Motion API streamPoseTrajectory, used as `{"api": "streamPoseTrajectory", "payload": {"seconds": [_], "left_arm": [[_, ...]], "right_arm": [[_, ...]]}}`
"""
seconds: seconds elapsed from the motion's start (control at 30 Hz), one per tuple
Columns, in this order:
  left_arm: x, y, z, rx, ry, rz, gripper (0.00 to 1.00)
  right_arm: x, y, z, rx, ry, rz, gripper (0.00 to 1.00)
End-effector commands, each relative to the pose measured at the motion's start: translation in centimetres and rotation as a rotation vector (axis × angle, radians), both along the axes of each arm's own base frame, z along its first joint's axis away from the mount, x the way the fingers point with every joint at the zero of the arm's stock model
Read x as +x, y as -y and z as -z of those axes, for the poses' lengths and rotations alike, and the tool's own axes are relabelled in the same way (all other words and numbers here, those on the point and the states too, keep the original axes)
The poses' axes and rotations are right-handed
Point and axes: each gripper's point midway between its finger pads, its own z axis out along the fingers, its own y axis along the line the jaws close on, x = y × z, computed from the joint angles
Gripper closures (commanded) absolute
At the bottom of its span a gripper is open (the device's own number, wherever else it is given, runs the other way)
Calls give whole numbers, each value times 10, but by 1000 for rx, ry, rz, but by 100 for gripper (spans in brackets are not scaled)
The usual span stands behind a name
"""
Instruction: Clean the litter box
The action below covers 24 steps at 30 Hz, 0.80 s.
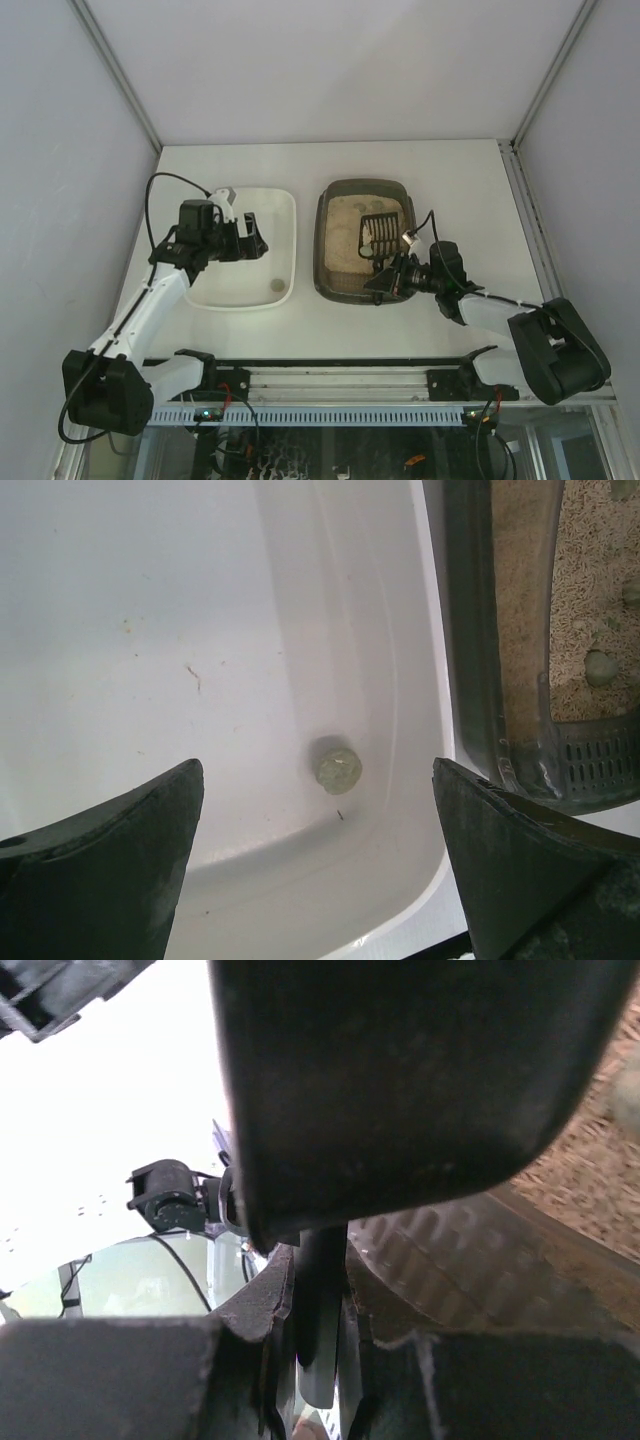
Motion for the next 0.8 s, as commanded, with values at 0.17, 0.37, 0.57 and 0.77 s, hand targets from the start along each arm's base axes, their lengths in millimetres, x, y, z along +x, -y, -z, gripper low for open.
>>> {"api": "streamPoseTrajectory", "payload": {"seconds": [0.17, 0.37, 0.57, 0.77], "left_arm": [[7, -7, -2, 21, 75, -11, 0], [8, -4, 0, 11, 67, -3, 0], [7, -4, 3, 12, 59, -2, 0], [6, -5, 2, 14, 59, -1, 0]], "right_arm": [[29, -1, -64, 120, 327, 52, 100], [20, 4, -78, 167, 376, 51, 100], [12, -7, -88, 241, 363, -12, 100], [23, -14, -80, 248, 294, -8, 100]]}}
